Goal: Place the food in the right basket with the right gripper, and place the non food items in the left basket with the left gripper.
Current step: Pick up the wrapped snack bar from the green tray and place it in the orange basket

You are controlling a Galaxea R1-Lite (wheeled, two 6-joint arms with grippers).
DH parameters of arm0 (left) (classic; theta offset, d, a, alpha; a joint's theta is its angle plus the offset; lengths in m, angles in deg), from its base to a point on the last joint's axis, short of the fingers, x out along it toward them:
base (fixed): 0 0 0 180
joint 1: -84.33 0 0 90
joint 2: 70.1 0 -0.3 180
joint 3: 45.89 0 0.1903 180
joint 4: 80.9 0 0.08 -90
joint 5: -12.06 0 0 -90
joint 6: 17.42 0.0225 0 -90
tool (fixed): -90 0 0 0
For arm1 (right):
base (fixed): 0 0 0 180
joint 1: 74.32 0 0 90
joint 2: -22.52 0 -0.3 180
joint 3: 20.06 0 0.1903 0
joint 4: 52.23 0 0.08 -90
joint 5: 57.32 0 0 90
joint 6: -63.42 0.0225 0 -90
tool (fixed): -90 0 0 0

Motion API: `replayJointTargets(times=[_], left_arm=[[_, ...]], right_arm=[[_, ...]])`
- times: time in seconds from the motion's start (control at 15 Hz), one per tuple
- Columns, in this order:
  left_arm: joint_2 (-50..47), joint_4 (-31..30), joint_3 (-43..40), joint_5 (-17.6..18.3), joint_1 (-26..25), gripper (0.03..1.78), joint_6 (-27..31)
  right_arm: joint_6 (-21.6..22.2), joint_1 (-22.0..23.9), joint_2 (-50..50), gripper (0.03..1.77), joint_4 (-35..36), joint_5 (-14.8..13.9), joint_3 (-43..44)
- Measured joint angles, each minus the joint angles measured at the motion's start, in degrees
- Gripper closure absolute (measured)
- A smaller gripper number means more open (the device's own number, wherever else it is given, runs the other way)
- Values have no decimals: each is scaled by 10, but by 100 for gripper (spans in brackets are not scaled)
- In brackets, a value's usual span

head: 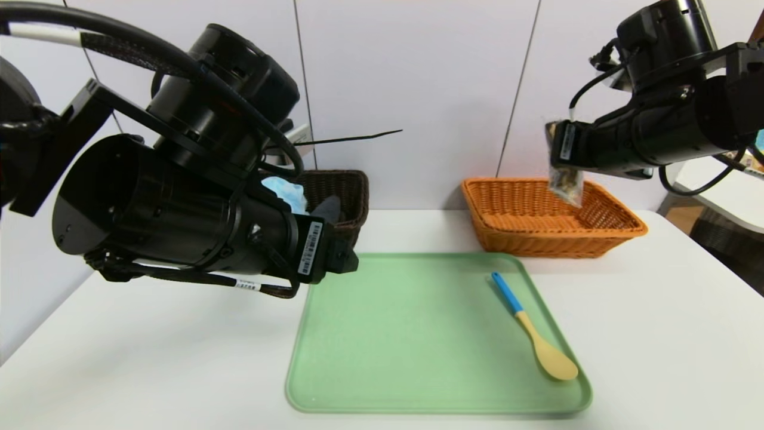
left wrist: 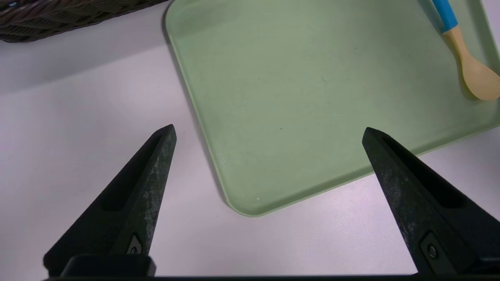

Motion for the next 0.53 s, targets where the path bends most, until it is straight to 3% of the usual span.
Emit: replayJointTargets(times=[0.27,0.53], left_arm=[[1,0,-1,-1,0,12,-1],[5,-15,-2,0,0,12,-1]], right_arm=[[-146,40,13,162,15,0,-4],[-357,79,35,162,71,-8,-11]])
